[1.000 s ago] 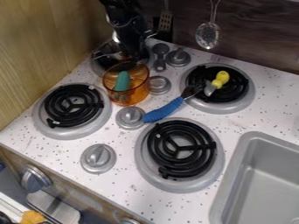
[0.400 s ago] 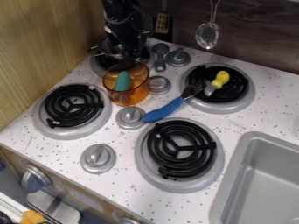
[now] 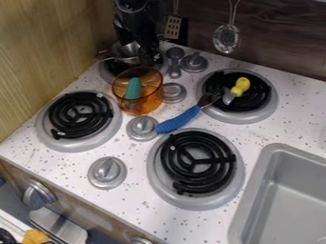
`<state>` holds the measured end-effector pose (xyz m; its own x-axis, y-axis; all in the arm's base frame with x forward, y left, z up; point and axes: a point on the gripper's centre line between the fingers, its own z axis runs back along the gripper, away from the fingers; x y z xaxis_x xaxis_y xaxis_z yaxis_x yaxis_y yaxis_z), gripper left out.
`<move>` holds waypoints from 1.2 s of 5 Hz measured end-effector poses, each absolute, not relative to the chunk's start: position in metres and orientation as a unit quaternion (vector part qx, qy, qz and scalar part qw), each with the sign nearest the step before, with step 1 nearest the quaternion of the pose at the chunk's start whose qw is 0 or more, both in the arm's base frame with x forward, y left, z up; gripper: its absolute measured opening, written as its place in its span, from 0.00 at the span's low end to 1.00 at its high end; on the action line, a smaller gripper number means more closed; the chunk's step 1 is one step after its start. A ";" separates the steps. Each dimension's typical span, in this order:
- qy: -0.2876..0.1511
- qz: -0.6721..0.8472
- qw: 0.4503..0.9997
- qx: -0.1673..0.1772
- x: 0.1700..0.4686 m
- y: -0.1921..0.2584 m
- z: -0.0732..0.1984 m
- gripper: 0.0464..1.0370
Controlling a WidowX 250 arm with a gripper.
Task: Move the silver pot to the left top burner.
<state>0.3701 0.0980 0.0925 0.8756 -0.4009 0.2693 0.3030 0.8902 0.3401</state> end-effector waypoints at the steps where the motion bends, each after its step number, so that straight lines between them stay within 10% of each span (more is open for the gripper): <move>1: -0.143 -0.153 0.969 0.129 0.359 0.092 0.095 0.96; 6: -0.103 0.055 0.992 0.057 0.317 0.046 0.105 0.96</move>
<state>0.3166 0.0464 0.1049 0.9728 0.0976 0.2101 -0.1209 0.9875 0.1011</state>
